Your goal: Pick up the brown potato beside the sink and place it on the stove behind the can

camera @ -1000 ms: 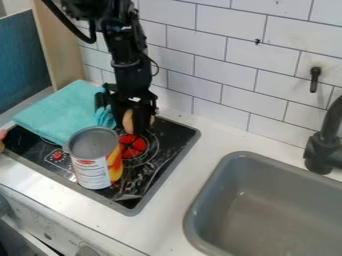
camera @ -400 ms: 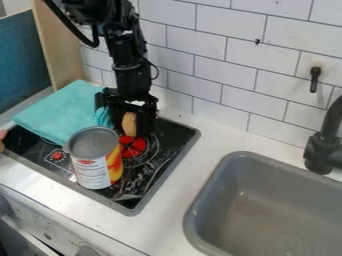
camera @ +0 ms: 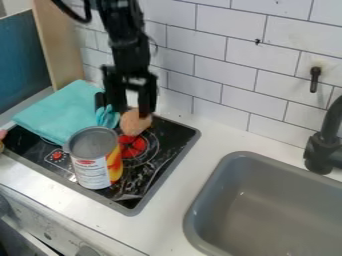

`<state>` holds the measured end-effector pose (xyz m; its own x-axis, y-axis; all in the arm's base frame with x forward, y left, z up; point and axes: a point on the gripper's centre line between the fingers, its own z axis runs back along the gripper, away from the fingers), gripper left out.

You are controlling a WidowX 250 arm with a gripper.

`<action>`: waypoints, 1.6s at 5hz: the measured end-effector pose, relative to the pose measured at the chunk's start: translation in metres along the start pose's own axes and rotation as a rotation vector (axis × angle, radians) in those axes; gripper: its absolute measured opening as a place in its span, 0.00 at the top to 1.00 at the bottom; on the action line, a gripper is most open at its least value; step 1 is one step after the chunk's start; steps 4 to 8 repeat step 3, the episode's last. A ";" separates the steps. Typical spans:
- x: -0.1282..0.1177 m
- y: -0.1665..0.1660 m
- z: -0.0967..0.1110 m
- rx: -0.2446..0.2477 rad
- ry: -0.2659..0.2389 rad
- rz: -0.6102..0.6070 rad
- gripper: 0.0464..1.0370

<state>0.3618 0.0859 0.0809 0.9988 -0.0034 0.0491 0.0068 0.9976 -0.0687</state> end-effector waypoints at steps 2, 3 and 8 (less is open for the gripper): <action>-0.030 -0.005 0.066 0.114 -0.075 -0.020 0.03; -0.050 -0.013 0.073 0.117 -0.043 -0.047 0.03; -0.050 -0.013 0.073 0.117 -0.043 -0.047 0.03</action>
